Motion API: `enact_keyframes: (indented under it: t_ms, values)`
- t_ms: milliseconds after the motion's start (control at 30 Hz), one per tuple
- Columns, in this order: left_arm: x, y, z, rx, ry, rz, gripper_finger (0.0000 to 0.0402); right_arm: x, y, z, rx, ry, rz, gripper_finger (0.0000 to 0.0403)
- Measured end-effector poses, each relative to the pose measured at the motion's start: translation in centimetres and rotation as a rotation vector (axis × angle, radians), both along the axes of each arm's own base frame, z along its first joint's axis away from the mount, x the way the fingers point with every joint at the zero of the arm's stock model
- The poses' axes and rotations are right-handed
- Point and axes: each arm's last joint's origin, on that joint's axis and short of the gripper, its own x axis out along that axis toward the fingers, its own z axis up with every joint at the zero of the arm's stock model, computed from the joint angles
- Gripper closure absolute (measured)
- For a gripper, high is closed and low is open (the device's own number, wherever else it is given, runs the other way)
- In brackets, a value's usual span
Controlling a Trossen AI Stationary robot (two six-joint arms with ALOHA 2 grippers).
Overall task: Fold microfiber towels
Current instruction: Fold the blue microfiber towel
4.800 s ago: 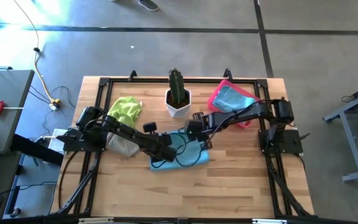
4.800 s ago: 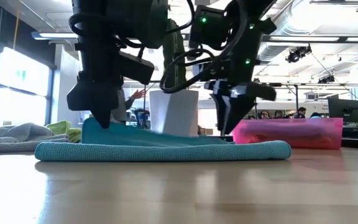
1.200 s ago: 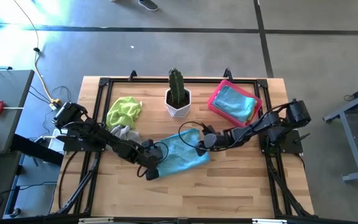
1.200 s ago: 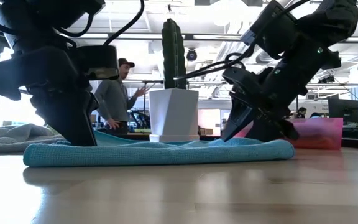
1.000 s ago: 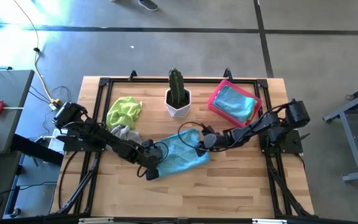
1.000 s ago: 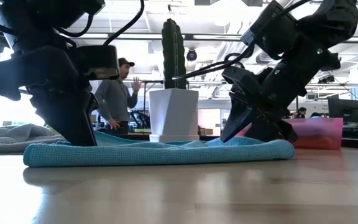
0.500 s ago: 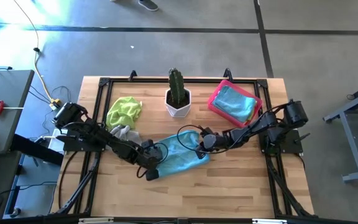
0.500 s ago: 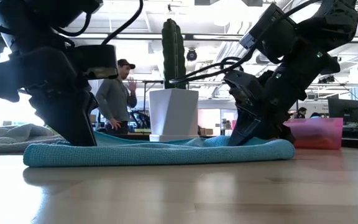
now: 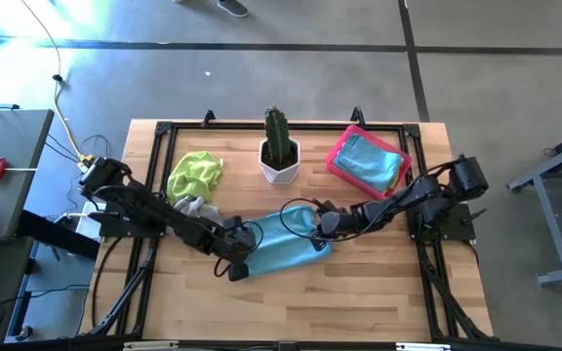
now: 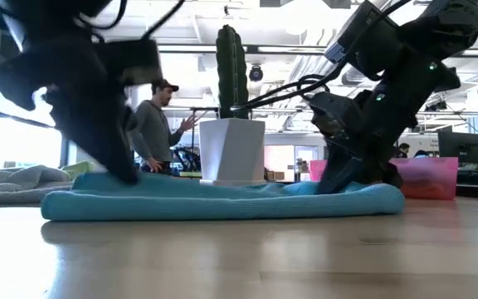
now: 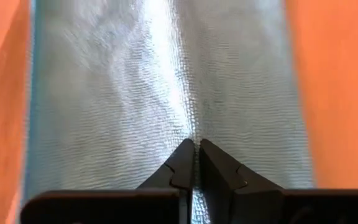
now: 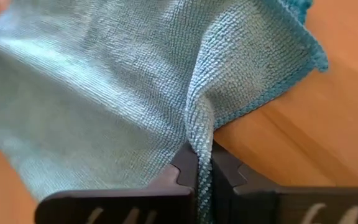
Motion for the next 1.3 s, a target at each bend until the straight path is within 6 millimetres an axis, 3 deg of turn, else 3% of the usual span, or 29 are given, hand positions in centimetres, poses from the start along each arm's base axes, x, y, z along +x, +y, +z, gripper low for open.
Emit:
enact_keyframes:
  t_ms: [200, 433, 767, 1033, 1167, 1300]
  values:
    - [0.3, 0.5, 0.8, 0.030, 0.013, -0.018, 0.0374, -0.9, -0.1, 0.8, -0.018, 0.045, 0.023, 0.0402]
    - [-0.5, 1.7, 0.3, 0.062, 0.131, 0.004, 0.0319, -1.5, -0.3, 0.8, -0.037, 0.114, 0.018, 0.0402]
    - [-2.1, 3.7, -0.1, 0.148, 0.283, 0.201, 0.0251, -2.8, -0.9, 1.7, -0.103, 0.232, 0.024, 0.0403]
    - [-2.0, 3.5, -0.1, 0.077, 0.249, 0.316, 0.0259, -3.4, -1.8, 6.6, -0.206, 0.582, 0.030, 0.0403]
    - [-2.0, 3.1, -0.1, 0.067, 0.214, 0.356, 0.0264, -2.8, -1.7, 9.9, -0.225, 0.630, 0.017, 0.0403]
    - [-1.6, 2.5, 0.1, 0.050, 0.140, 0.387, 0.0266, -1.8, -1.3, 12.3, -0.218, 0.570, -0.019, 0.0403]
